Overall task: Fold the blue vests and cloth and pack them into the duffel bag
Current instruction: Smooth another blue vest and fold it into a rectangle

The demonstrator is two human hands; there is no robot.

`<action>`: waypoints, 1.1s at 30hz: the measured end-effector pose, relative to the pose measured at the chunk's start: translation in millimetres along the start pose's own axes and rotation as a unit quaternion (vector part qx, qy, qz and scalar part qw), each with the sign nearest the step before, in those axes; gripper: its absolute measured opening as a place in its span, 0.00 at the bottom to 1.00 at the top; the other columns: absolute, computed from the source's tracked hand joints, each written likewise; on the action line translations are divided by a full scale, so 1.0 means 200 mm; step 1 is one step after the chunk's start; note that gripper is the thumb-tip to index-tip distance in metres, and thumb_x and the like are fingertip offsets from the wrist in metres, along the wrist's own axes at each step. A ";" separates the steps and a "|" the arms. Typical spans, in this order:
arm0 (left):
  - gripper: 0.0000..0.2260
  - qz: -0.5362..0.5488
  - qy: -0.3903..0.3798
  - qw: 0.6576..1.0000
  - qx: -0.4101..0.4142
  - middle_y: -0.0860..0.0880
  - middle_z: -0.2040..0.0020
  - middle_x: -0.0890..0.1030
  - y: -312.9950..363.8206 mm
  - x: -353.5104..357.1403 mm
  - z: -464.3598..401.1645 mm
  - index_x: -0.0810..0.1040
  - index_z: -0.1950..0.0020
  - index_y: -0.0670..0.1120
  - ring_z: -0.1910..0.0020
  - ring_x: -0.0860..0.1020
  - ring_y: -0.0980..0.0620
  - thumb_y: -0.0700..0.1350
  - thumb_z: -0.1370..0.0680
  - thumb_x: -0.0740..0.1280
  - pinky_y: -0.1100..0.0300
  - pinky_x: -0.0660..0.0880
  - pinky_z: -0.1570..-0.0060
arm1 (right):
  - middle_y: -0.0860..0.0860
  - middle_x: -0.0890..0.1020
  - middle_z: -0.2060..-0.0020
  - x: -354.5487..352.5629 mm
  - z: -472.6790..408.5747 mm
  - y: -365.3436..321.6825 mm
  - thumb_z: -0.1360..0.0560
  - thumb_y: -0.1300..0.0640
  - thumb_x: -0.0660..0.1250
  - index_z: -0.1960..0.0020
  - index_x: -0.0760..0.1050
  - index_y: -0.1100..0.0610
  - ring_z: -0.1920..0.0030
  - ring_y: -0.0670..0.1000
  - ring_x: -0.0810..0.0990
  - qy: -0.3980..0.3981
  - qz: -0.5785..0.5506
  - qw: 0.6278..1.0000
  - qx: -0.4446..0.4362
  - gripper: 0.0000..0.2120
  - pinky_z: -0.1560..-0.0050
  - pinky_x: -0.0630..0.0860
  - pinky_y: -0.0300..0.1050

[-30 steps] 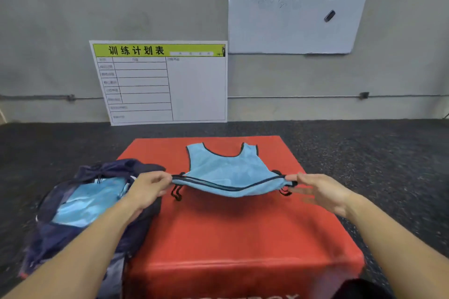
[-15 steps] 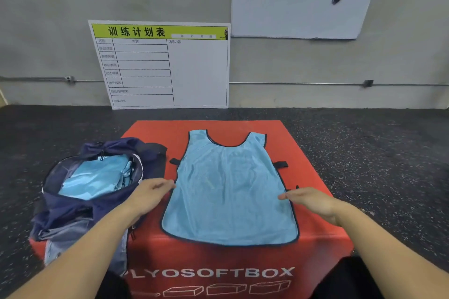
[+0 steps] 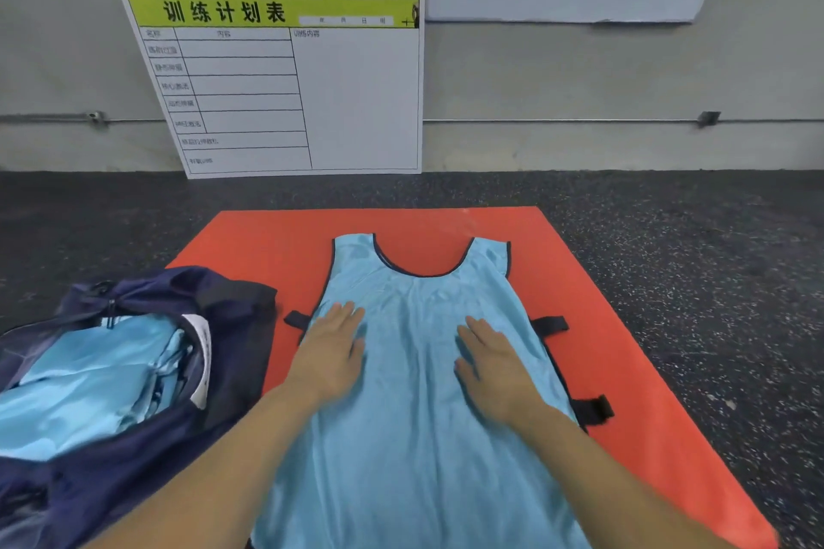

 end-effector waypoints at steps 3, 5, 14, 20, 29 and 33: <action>0.26 -0.026 -0.022 0.999 0.004 0.48 0.17 0.52 0.03 0.12 -0.20 0.53 0.17 0.46 0.18 0.48 0.49 0.47 0.15 0.55 0.53 0.45 0.21 | 0.53 0.51 0.17 0.09 -0.24 -0.08 0.14 0.48 0.51 0.17 0.53 0.57 0.17 0.55 0.47 -0.004 0.041 0.999 -0.004 0.28 0.19 0.42 0.49; 0.26 -0.027 -0.036 0.999 0.014 0.47 0.17 0.52 0.08 0.22 -0.30 0.53 0.17 0.45 0.18 0.48 0.48 0.47 0.15 0.56 0.52 0.47 0.21 | 0.55 0.52 0.17 0.15 -0.37 -0.14 0.17 0.43 0.41 0.17 0.53 0.55 0.18 0.56 0.48 0.002 0.044 0.999 -0.007 0.32 0.19 0.45 0.54; 0.36 -0.065 -0.029 0.997 -0.005 0.49 0.17 0.51 -0.06 0.36 -0.49 0.53 0.17 0.46 0.18 0.47 0.52 0.65 0.20 0.42 0.53 0.45 0.20 | 0.48 0.49 0.17 0.23 -0.68 0.09 0.14 0.45 0.44 0.17 0.50 0.47 0.18 0.51 0.44 -0.038 0.120 0.992 -0.017 0.26 0.19 0.43 0.54; 0.31 -0.125 -0.030 0.990 -0.060 0.46 0.17 0.49 -0.26 0.26 -0.42 0.50 0.17 0.43 0.18 0.45 0.50 0.59 0.16 0.44 0.52 0.42 0.20 | 0.53 0.50 0.17 -0.07 -0.68 0.53 0.14 0.48 0.41 0.17 0.50 0.55 0.18 0.55 0.45 -0.011 0.155 0.975 0.155 0.28 0.19 0.47 0.56; 0.34 -0.083 -0.021 0.996 0.038 0.44 0.20 0.62 0.01 0.33 -0.06 0.64 0.21 0.39 0.21 0.60 0.48 0.58 0.20 0.43 0.56 0.49 0.22 | 0.54 0.60 0.19 0.23 -0.17 -0.01 0.19 0.42 0.38 0.19 0.60 0.58 0.19 0.56 0.56 -0.006 0.111 0.994 0.023 0.36 0.20 0.54 0.57; 0.44 -0.086 -0.024 0.995 -0.038 0.45 0.17 0.48 -0.18 0.21 0.07 0.50 0.18 0.41 0.18 0.45 0.49 0.64 0.28 0.30 0.55 0.39 0.22 | 0.53 0.55 0.18 0.00 -0.06 0.39 0.25 0.36 0.23 0.18 0.52 0.58 0.18 0.54 0.51 -0.015 0.163 0.980 0.116 0.46 0.19 0.50 0.52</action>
Point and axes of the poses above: each hand's wrist, its own z-axis away from the middle knuckle, its own x-axis out of the palm, y = z × x, the point moved 6 cm from there along -z, towards the middle knuckle
